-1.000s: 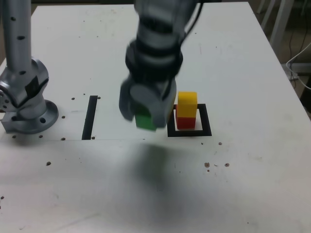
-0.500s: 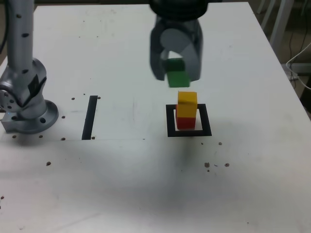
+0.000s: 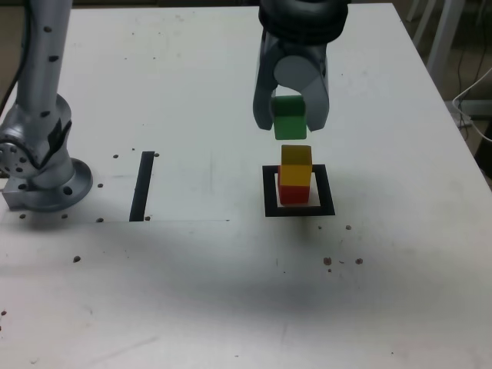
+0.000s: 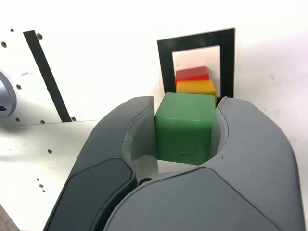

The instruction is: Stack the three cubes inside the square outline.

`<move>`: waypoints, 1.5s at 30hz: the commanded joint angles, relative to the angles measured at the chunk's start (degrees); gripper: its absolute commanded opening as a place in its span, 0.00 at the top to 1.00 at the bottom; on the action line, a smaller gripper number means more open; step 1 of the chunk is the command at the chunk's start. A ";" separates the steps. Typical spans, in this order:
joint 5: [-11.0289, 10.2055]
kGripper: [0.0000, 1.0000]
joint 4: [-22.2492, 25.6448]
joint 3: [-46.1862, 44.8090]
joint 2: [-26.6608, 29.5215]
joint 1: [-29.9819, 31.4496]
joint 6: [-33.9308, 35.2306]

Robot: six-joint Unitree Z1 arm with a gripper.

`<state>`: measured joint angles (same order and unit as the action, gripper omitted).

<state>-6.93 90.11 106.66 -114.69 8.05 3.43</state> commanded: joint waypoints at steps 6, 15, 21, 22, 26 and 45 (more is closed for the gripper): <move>1.22 0.72 0.51 -0.52 -1.39 -0.19 0.05; 2.20 0.72 -0.70 -1.78 -1.44 0.49 0.79; 2.97 0.72 -1.81 -2.21 -1.68 1.01 0.96; 3.00 0.72 -1.89 -2.33 -1.73 1.06 0.96; 2.74 0.70 -2.04 -2.63 -1.94 1.09 0.96; 2.72 0.59 -4.39 -3.08 -1.85 1.09 0.53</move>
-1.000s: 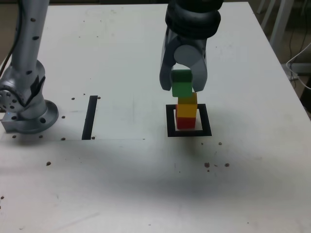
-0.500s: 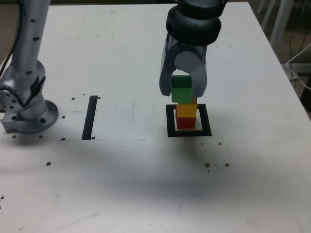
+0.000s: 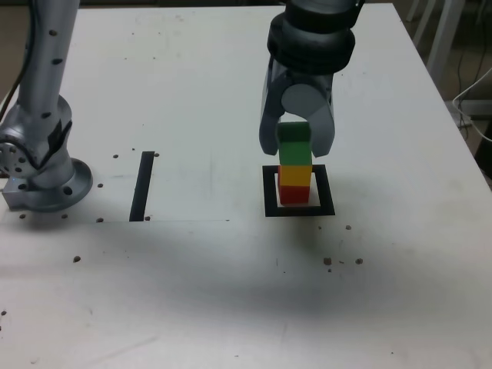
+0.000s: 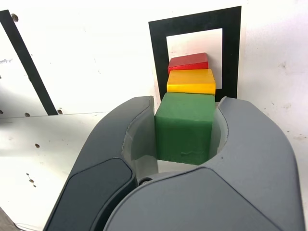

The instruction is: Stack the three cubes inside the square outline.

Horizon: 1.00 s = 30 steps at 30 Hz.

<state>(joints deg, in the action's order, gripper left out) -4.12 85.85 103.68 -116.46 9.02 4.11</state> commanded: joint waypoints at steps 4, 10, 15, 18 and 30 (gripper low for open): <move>-0.40 0.53 -0.22 -0.10 -0.08 0.12 -0.57; -0.69 0.36 -0.08 0.03 -0.06 0.12 -1.92; -0.30 0.09 0.40 -0.01 0.02 0.12 -2.60; -0.26 0.01 0.67 -0.11 0.01 0.12 -2.61; -0.70 0.00 1.16 -0.52 2.73 0.12 -2.62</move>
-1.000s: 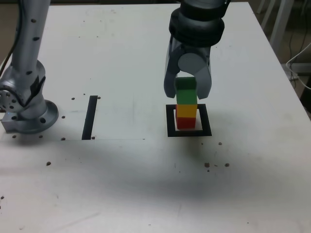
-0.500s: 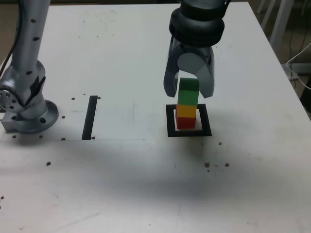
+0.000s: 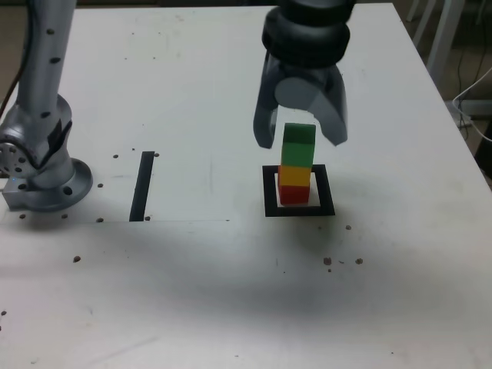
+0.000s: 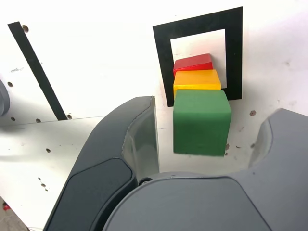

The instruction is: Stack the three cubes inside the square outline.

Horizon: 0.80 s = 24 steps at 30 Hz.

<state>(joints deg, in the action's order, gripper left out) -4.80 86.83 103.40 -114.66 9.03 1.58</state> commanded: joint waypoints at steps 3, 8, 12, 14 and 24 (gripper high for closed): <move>0.15 0.00 -0.16 -1.17 2.65 0.11 -0.09; 0.33 0.00 -0.75 -3.58 6.11 0.11 -0.05; 0.57 0.00 0.01 -4.63 7.48 0.11 -0.07; 0.89 0.00 0.66 -5.68 8.05 0.11 -0.33; 0.15 0.00 -3.52 -23.26 19.97 -0.25 -1.26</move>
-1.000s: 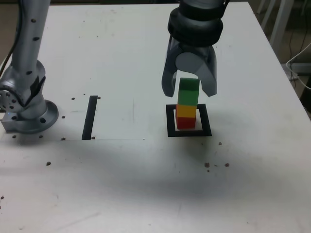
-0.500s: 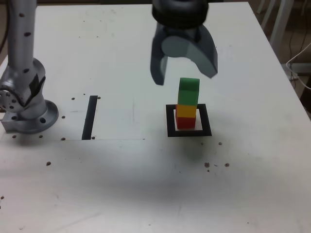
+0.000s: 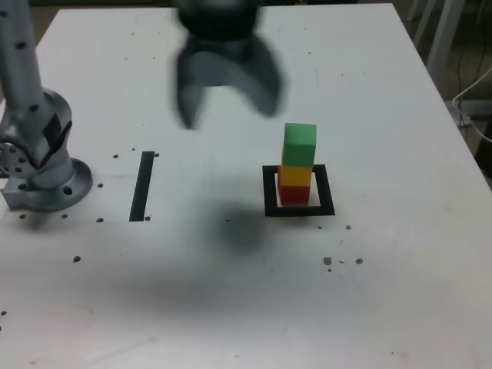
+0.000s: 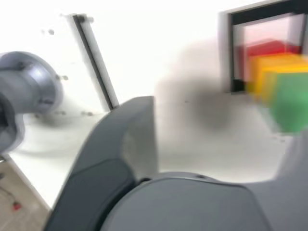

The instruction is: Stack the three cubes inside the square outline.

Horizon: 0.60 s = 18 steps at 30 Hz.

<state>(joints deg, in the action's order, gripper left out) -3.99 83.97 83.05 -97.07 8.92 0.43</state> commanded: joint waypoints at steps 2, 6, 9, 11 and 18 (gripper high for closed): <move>-1.35 0.00 -1.09 -8.02 5.39 -0.52 -0.20; -1.79 0.00 -1.31 -17.36 9.85 -1.17 -0.42; -1.29 0.00 -1.56 -21.82 11.02 -1.16 -0.43; -0.66 0.00 -1.80 -23.67 11.08 -0.88 -0.43; 2.73 0.00 -5.07 -25.94 10.80 0.11 -0.43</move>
<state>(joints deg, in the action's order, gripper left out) -1.81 79.75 57.31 -86.19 8.87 0.06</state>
